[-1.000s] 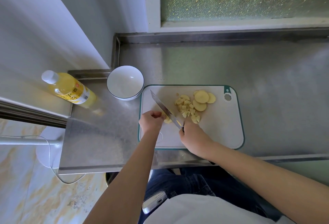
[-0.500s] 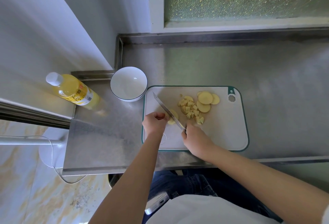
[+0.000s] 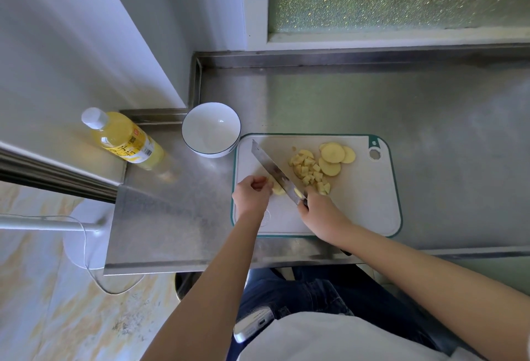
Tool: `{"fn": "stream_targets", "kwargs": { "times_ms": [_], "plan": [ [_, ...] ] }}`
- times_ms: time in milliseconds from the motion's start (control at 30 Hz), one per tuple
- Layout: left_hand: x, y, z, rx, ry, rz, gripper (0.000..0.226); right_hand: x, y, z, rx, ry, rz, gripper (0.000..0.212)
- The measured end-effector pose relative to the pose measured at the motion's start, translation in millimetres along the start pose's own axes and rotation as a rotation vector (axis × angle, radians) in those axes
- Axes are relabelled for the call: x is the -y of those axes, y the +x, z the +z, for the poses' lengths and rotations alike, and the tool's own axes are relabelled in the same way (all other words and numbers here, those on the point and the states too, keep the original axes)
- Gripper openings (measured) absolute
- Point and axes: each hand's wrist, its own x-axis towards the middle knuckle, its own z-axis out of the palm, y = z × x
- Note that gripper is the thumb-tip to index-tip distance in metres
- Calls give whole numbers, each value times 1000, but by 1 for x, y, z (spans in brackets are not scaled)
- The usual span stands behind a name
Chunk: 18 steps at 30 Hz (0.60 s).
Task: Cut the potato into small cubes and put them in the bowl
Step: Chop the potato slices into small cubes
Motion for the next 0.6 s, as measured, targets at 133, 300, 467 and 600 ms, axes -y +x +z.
{"fn": "stream_targets", "kwargs": {
  "times_ms": [133,300,467,600],
  "plan": [
    [0,-2,2,-20,9,-47,6,2,-3,0,-32,-12,-36,10],
    [-1,-1,2,-21,14,-67,4,4,-7,-1,-38,25,-68,6],
    [0,-2,4,-32,27,-64,6,4,-10,-4,-13,18,-78,10],
    [-1,-2,4,-34,30,-65,7,6,-9,-7,12,5,-77,11]
  ]
}}
